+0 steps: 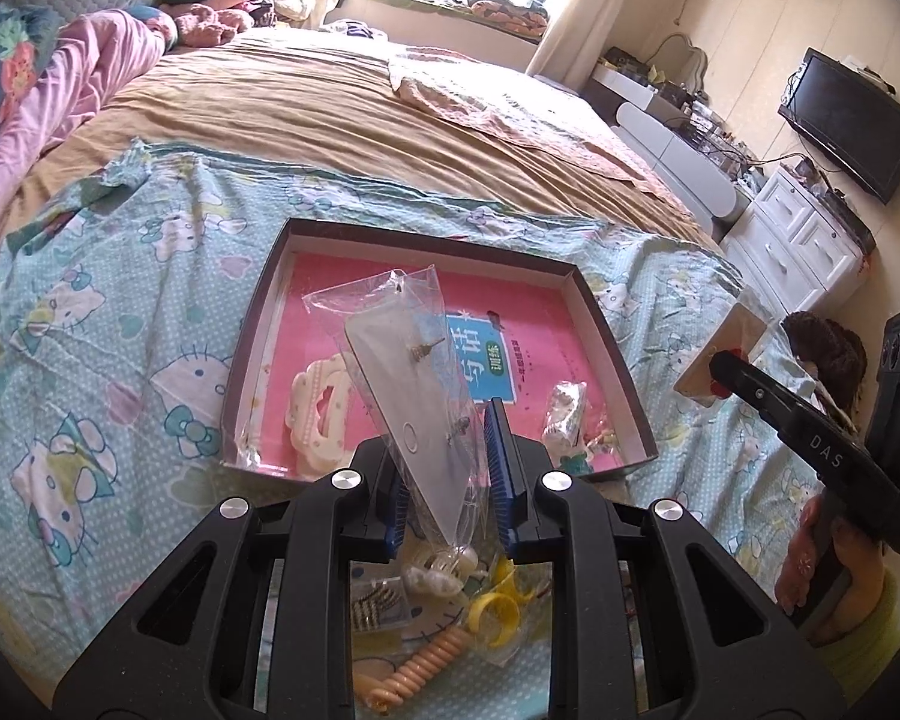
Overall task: Organize jewelry
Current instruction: 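Carry the earring card into the tray with the left gripper while the right gripper carries the red-ball bag there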
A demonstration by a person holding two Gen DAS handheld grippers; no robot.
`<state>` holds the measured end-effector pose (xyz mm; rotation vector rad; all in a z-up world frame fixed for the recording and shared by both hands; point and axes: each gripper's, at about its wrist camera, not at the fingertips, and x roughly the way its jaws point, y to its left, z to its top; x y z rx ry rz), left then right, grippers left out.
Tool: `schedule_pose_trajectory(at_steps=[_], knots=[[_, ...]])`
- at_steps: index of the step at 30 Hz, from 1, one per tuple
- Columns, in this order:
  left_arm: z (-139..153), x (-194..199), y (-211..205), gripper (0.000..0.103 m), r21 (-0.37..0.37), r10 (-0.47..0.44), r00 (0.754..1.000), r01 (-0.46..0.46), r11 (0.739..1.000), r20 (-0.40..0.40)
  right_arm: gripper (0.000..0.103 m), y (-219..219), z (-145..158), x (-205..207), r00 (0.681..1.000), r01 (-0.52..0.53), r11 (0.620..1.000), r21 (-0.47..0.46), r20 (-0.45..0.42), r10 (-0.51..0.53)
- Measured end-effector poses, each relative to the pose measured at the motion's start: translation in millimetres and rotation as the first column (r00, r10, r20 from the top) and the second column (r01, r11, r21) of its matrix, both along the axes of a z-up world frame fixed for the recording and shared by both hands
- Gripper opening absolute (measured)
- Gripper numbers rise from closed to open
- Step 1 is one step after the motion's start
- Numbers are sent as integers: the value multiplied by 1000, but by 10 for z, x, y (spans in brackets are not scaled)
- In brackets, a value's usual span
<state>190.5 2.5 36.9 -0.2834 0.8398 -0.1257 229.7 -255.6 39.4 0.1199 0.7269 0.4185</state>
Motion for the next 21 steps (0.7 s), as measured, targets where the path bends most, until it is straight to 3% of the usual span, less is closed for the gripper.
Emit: schedule_pose_trajectory(at_steps=[21], knots=[[-290,558,-95,15,14,-29,999,29,999,-44,28,-4,-291,216,997,23,999,-26,-71,-24]])
